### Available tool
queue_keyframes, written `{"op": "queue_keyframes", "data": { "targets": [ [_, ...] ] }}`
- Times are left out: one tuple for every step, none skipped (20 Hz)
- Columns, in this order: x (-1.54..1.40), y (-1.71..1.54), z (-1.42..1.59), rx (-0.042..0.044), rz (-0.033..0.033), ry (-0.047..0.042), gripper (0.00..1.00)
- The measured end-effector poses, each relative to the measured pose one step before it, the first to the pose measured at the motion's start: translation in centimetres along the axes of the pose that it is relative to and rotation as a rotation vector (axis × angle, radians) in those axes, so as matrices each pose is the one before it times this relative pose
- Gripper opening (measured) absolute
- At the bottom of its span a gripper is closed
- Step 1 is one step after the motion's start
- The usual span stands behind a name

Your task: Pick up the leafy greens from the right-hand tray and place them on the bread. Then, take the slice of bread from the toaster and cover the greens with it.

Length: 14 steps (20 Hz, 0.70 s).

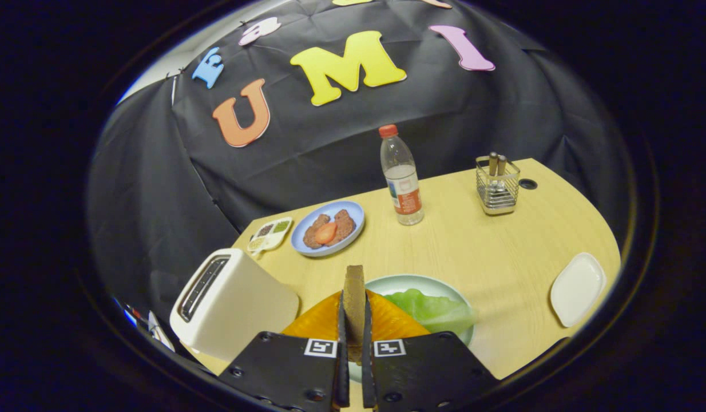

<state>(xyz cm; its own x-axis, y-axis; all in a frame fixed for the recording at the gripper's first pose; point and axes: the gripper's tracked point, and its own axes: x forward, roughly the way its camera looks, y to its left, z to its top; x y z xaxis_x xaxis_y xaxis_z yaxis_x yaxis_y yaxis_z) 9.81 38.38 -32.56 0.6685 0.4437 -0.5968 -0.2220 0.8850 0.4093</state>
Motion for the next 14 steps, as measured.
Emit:
{"op": "queue_keyframes", "data": {
  "targets": [
    [-0.125,-0.680,0.012,-0.00801,-0.00676,0.00085,0.09],
    [-0.246,-0.661,-0.131,-0.00780,-0.00924,0.00019,0.12],
    [0.085,-0.525,0.006,-0.00368,-0.00053,0.00070,0.16],
    [0.022,-0.658,-0.054,-0.00387,-0.01133,0.00934,0.16],
    [0.085,-0.452,-0.212,-0.00018,-0.00249,0.00747,0.22],
    [0.211,-0.551,-0.096,-0.00381,-0.00779,0.00618,0.22],
    [0.042,-0.503,-0.146,-0.00745,-0.00919,0.00566,0.30],
    [0.109,-0.481,-0.175,-0.00744,-0.01003,0.00901,0.33],
    [0.174,-0.488,-0.090,-0.01086,-0.00946,0.00726,0.39],
    [-0.117,-0.487,-0.014,-0.00741,-0.00660,0.00573,0.46],
    [-0.163,-0.324,0.212,-0.00346,-0.00106,-0.00585,0.52],
    [-0.275,-0.328,0.459,-0.00841,-0.00301,-0.01217,0.57],
    [-0.320,-0.407,0.571,-0.01593,-0.00557,-0.01501,0.68],
    [-0.439,-0.494,0.633,-0.02203,-0.00759,-0.02178,0.70]
  ]
}}
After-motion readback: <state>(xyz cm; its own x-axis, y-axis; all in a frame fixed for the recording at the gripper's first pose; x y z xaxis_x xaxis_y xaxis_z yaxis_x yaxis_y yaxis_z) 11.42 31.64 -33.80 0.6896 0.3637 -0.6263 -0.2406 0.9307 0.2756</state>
